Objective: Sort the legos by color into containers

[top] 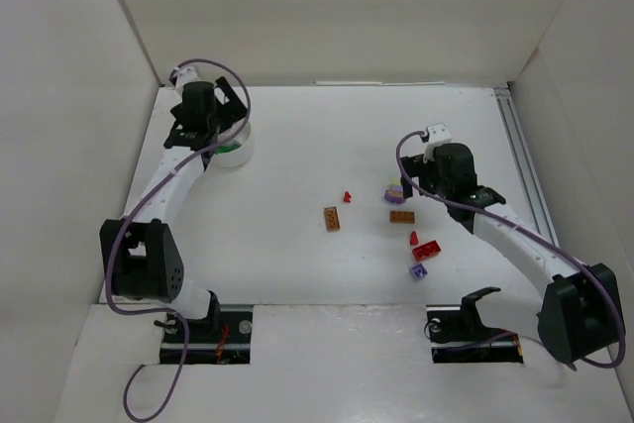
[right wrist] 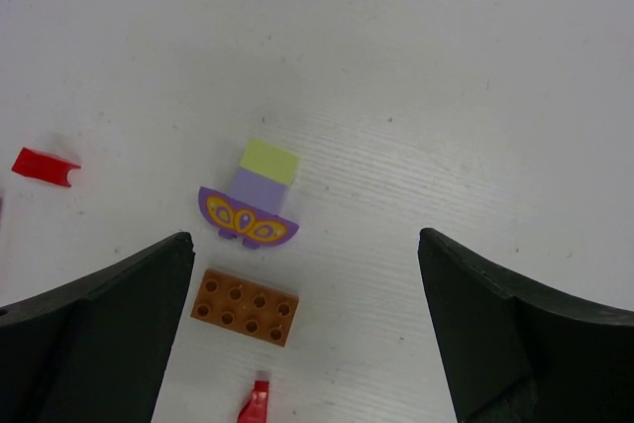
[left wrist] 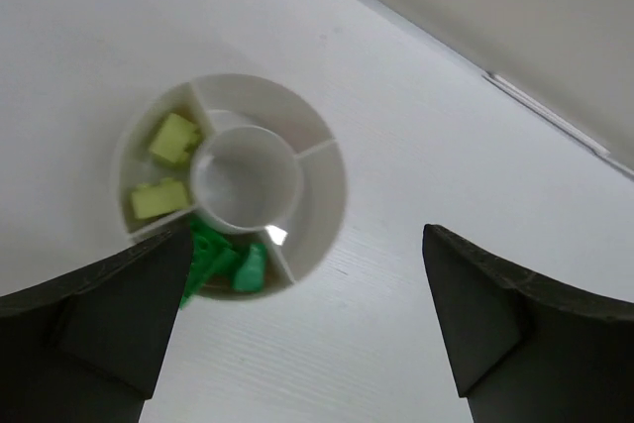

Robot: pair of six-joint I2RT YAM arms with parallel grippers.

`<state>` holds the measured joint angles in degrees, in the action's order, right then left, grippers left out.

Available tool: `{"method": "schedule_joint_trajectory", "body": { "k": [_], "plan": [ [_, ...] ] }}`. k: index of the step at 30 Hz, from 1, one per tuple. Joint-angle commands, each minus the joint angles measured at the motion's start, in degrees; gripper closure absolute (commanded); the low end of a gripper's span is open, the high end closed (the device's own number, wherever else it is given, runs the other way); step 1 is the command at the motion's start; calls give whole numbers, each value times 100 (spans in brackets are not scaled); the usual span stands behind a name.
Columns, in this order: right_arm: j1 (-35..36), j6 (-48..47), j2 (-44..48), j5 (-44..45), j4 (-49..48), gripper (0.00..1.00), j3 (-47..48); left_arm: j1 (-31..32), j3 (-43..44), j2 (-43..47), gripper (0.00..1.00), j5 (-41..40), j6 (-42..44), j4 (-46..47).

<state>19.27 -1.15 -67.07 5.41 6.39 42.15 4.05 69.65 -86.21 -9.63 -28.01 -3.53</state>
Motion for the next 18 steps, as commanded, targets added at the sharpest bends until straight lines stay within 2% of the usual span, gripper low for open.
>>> {"method": "schedule_joint_trajectory", "body": {
  "k": [1, 5, 12, 18],
  "plan": [
    [104, 536, 71, 364, 502, 1, -84, 630, -180, 271, 0, 365, 295, 300],
    [288, 835, 10, 312, 626, 1, -409, 1158, -565, 404, 0, 637, 410, 528],
    [596, 1117, -157, 373, 758, 1, -638, 1528, -856, 396, 0, 1173, 472, 713],
    [973, 1328, -263, 391, 820, 1, -699, 1905, -909, 114, 0, 1287, 472, 713]
  ]
}}
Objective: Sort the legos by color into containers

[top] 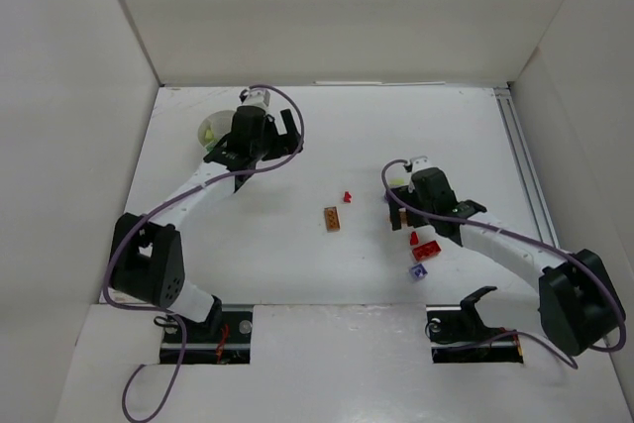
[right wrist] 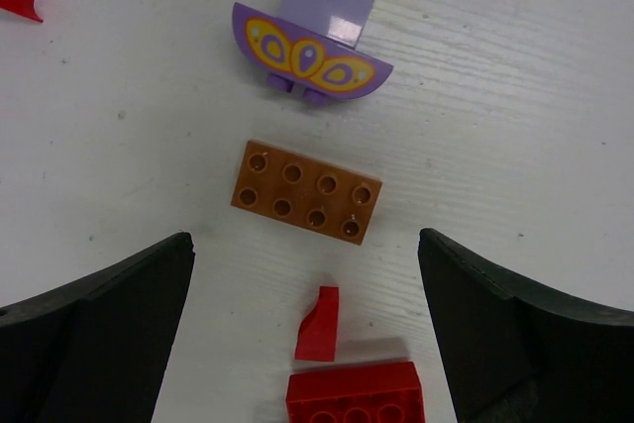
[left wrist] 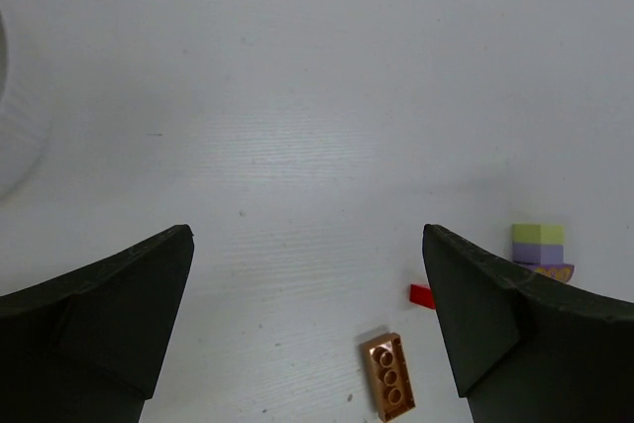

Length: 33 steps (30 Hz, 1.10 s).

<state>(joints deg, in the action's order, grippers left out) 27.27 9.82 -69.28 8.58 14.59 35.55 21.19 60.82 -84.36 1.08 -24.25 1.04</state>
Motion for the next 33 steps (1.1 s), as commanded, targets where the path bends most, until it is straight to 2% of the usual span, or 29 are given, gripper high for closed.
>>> {"method": "schedule_joint_trajectory", "body": {
  "k": [1, 7, 14, 21, 32, 33],
  "plan": [
    [174, 291, -94, 135, -52, 1, -39, 192, -26, -72, 0, 217, 96, 257],
    [174, 493, -551, 441, -343, 1, 347, 482, -26, -248, 0, 217, 96, 204],
    [174, 1003, -1403, 715, -606, 1, 901, 483, -26, -248, 0, 217, 96, 204],
    [24, 2040, -1835, 953, -790, 1, 1042, 483, -26, -248, 0, 217, 96, 151],
    [24, 2304, -2327, 1005, -923, 1, 1279, 483, -26, -301, 0, 94, 96, 98],
    [24, 2305, -2327, 1084, -923, 4, 1279, 483, 26, -301, 0, 94, 96, 98]
  ]
}}
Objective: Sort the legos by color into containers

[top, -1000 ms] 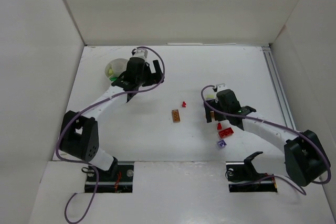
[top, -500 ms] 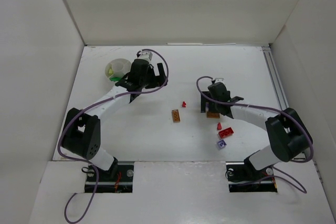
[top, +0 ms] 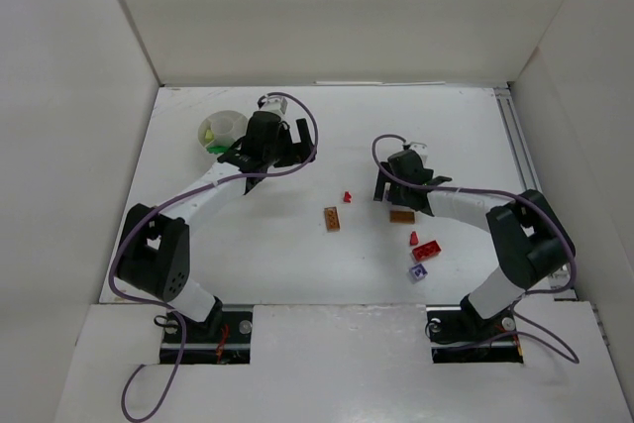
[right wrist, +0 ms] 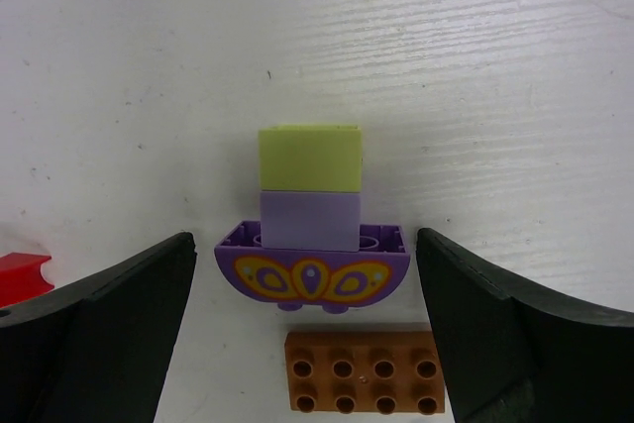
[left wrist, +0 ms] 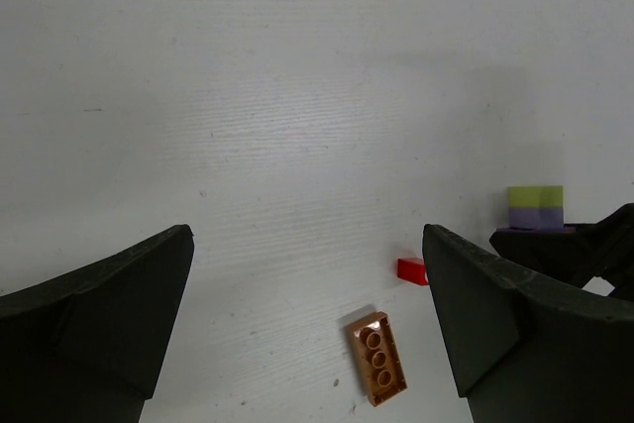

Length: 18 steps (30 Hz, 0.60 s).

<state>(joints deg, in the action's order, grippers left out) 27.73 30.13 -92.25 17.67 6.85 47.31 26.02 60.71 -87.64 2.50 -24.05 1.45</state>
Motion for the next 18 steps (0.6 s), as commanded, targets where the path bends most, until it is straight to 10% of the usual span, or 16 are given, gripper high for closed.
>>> {"method": "schedule_joint_trajectory", "body": {
  "k": [1, 12, 18],
  "plan": [
    [-22, 274, -30, 175, -149, 4, 103, -1, 38, 27, 0, -48, 76, 57],
    [-22, 327, -22, 342, -96, 55, -55, -1, 38, 80, 0, -101, 76, 4],
    [179, -941, 347, 465, -218, 59, -55, -1, 38, 80, 0, -49, 76, 4]
  ]
}}
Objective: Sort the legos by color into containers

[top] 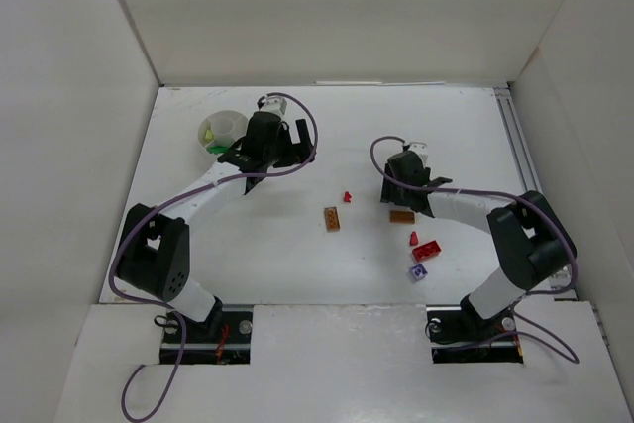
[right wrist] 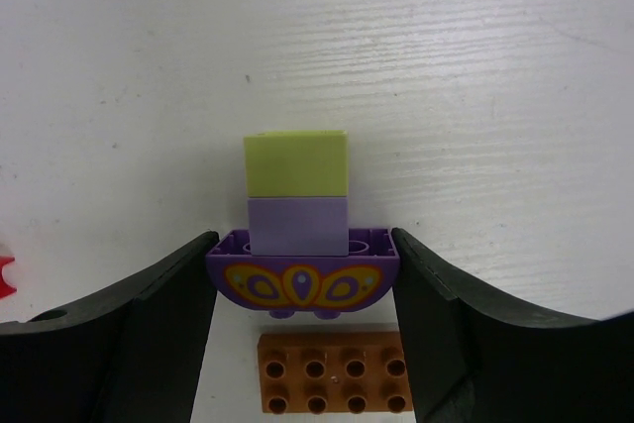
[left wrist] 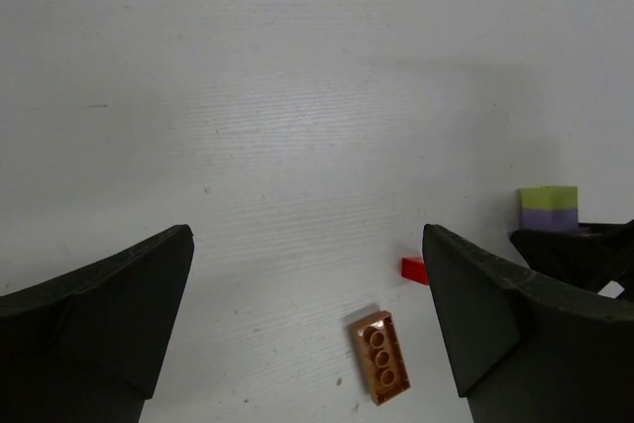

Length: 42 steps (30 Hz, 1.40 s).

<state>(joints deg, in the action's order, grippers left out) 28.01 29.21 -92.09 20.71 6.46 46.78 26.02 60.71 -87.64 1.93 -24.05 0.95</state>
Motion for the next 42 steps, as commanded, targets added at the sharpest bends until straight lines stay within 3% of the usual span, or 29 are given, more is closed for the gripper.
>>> {"method": "schedule_joint_trajectory", "body": {
  "k": [1, 3, 8, 9, 14, 19, 23, 32, 36, 42],
  "plan": [
    [222, -1212, 463, 161, -250, 59, -3, -1, 38, 80, 0, 61, 76, 54],
    [458, -1881, 622, 109, -425, 68, -2, -1, 38, 80, 0, 394, 155, 107],
    [916, -3886, 1516, -874, -1128, 68, -345, -1, -357, 387, 0, 1843, 577, 695],
    [978, -4105, 1702, -1406, -1251, 68, -450, -1, -410, 388, 0, 2281, 577, 766],
    [1031, -4739, 2887, -2640, -1779, 68, -1109, -220, -814, 449, 0, 4119, 516, 1573],
    [1031, -5039, 3338, -3942, -1850, 66, -1224, -168, -1061, 239, 4, 5684, 7, 2672],
    [1084, -5189, 3391, -4345, -1850, 66, -1224, -44, -1061, 185, 5, 5826, -47, 2726],
    [1137, -5250, 3154, -4102, -1797, 66, -987, 139, -999, 247, 5, 5862, -214, 2867],
    [1137, -5250, 3092, -3969, -1797, 66, -873, 271, -947, 89, 9, 5809, -319, 2867],
    [1189, -5250, 2978, -3969, -1797, 66, -820, 325, -841, -43, 23, 5695, -372, 2867]
  ]
}}
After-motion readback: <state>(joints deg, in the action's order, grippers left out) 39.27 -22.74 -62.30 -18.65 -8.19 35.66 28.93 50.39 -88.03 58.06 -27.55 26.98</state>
